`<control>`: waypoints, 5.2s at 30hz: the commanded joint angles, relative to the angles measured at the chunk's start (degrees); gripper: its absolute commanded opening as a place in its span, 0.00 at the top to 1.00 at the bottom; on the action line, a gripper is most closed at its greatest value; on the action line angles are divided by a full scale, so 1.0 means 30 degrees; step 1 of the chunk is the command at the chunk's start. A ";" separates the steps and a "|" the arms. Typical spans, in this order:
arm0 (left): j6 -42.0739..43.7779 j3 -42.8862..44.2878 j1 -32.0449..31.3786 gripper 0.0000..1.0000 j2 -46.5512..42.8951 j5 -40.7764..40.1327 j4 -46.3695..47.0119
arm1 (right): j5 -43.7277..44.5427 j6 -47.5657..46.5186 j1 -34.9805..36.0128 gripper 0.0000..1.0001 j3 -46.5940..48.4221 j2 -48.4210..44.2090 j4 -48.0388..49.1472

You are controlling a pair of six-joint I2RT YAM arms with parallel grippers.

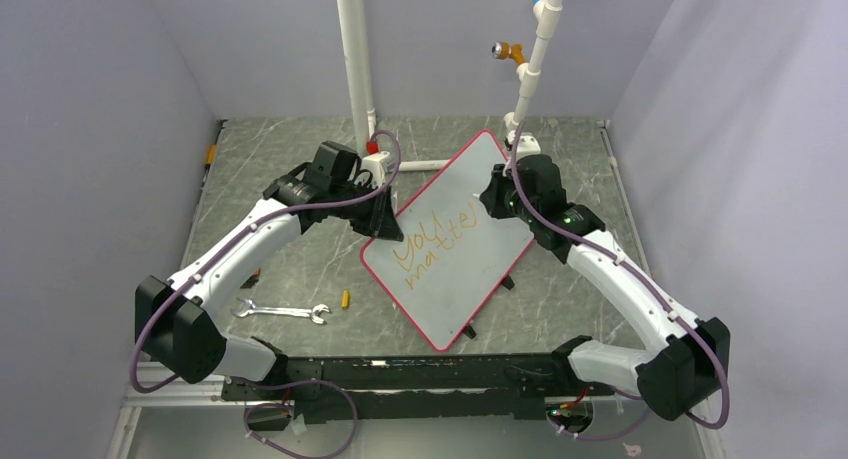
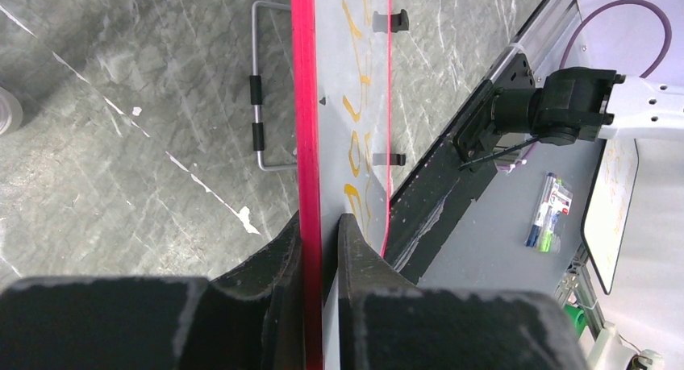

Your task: Write a sentence on the whiteboard

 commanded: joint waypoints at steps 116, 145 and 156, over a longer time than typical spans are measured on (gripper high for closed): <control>0.1600 0.0774 0.0351 1.00 0.0130 -0.6175 -0.0425 | 0.6433 0.4470 1.5026 1.00 -0.6217 -0.4304 -0.2711; 0.1583 0.0726 0.0346 1.00 0.0306 -0.6239 -0.0405 | 0.7137 0.1217 1.3486 1.00 -0.1972 -0.1531 -0.1210; 0.1605 0.0749 0.0350 1.00 0.0437 -0.6267 -0.0429 | 0.6062 0.2909 1.3471 1.00 -0.4513 -0.3186 -0.1724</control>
